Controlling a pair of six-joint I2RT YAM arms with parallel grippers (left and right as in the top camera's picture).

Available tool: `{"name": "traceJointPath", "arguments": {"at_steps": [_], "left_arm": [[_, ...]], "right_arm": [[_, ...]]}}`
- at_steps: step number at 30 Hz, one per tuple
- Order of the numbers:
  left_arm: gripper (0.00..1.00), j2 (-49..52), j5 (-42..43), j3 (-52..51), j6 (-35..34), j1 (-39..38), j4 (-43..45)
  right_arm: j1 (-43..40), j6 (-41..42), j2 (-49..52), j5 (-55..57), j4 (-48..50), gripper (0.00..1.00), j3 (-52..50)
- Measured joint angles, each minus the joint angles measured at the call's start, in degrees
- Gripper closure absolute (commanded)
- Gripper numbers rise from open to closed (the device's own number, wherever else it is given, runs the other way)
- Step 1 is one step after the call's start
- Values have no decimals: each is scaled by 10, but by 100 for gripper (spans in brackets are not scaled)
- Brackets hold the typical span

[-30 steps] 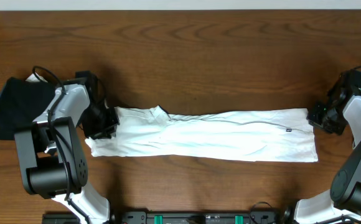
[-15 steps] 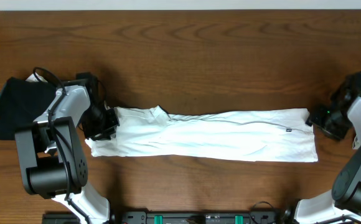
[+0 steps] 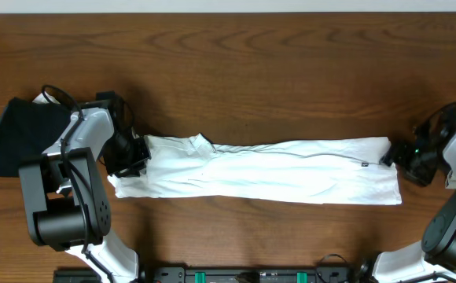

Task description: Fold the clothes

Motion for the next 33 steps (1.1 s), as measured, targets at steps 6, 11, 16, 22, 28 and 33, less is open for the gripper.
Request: {"name": "traceJointPath", "arguments": {"at_steps": [6, 11, 16, 22, 28, 33], "left_arm": [[85, 0, 0, 0, 0, 0, 0], [85, 0, 0, 0, 0, 0, -2], [85, 0, 1, 0, 0, 0, -4], [85, 0, 15, 2, 0, 0, -10], [85, -42, 42, 4, 0, 0, -10], [77, -113, 52, 8, 1, 0, -10]], "right_arm": [[0, -1, -7, -9, 49, 41, -44], [0, 3, -18, -16, 67, 53, -62], [0, 4, -18, -39, 80, 92, -69], [0, 8, -17, -55, 87, 99, -73], [0, 21, -17, -52, 82, 99, -65], [-16, 32, -17, -20, 35, 99, 1]]}}
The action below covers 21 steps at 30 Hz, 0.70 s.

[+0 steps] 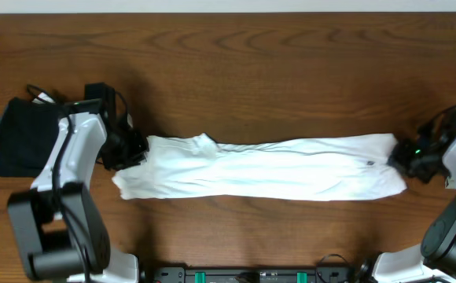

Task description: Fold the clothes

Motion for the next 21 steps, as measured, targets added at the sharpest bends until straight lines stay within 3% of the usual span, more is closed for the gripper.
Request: {"name": "traceJointPath", "arguments": {"at_steps": [12, 21], "left_arm": [[75, -49, 6, 3, -3, 0, -5], [75, -49, 7, 3, -3, 0, -15]], "right_arm": [[-51, 5, 0, 68, -131, 99, 158], [52, 10, 0, 68, -191, 99, 182]]}}
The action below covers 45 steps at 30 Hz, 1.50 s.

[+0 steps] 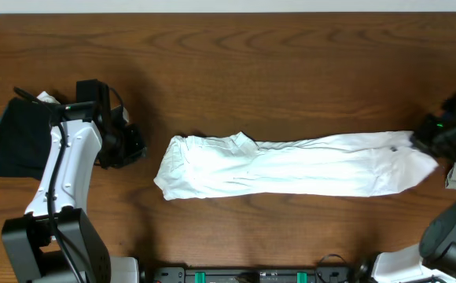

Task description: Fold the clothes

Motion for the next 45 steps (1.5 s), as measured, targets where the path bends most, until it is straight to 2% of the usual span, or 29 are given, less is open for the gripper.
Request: {"name": "traceJointPath", "arguments": {"at_steps": [20, 33, 34, 37, 39, 42, 45], "left_arm": [[75, 0, 0, 0, 0, 0, -2], [75, 0, 0, 0, 0, 0, -2], [75, 0, 0, 0, 0, 0, -2], [75, 0, 0, 0, 0, 0, -2], [75, 0, 0, 0, 0, 0, -2], [75, 0, 0, 0, 0, 0, -2], [75, 0, 0, 0, 0, 0, -3]], "right_arm": [[320, 113, 0, -1, -15, 99, 0], [413, 158, 0, 12, 17, 98, 0], [416, 159, 0, 13, 18, 96, 0], [426, 165, 0, 15, 22, 76, 0], [434, 167, 0, 14, 25, 67, 0], [446, 166, 0, 14, 32, 58, 0], [457, 157, 0, 15, 37, 55, 0]]}}
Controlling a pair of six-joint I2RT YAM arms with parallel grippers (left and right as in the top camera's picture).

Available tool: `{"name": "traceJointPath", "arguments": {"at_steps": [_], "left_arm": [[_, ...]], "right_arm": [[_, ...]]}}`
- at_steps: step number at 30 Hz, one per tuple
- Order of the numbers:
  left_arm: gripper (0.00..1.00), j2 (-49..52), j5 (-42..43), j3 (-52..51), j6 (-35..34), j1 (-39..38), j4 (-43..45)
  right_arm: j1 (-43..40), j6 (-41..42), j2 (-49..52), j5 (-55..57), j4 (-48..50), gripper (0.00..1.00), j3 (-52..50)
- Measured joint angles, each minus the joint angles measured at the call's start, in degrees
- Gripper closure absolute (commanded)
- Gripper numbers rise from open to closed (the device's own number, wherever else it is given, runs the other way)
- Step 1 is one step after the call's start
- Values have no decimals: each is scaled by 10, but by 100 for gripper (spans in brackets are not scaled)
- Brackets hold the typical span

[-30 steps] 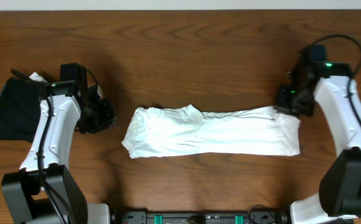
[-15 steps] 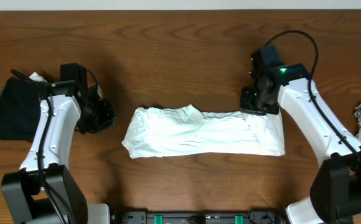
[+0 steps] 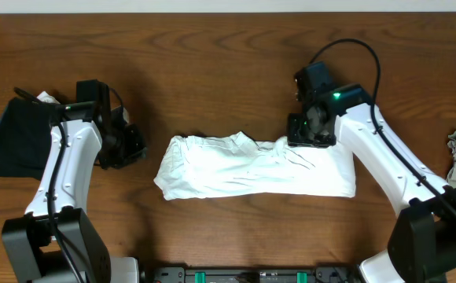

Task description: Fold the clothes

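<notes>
A white garment [image 3: 236,177] lies across the middle of the table in the overhead view, its right part doubled over so that a fold forms its right edge [image 3: 352,177]. My right gripper [image 3: 303,140] is above the garment's upper edge near its middle, shut on the end it holds there. My left gripper [image 3: 134,145] sits on the table a short way left of the garment's left end, apart from it, with nothing in it.
A pile of dark clothes [image 3: 16,141] lies at the left edge behind the left arm. A grey cloth lies at the right edge. The table's far edge runs along the top.
My right gripper was at the far right holding the stretched garment's end. Now it is over the garment's middle, with that end folded leftward. The left arm has not moved.
The long white garment was first stretched between both grippers, one at each end. Then it lay shifted to the right, free of the left gripper and held only by the right. Now its right end is folded over onto the middle.
</notes>
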Motion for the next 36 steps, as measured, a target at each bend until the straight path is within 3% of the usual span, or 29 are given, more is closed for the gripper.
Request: {"name": "traceJointPath", "arguments": {"at_steps": [20, 27, 36], "left_arm": [[75, 0, 0, 0, 0, 0, -2], [75, 0, 0, 0, 0, 0, -2], [74, 0, 0, 0, 0, 0, -2]], "right_arm": [[9, -14, 1, 68, -42, 60, -7], [0, 17, 3, 128, -10, 64, -87], [-10, 27, 4, 122, 71, 65, -180]]}}
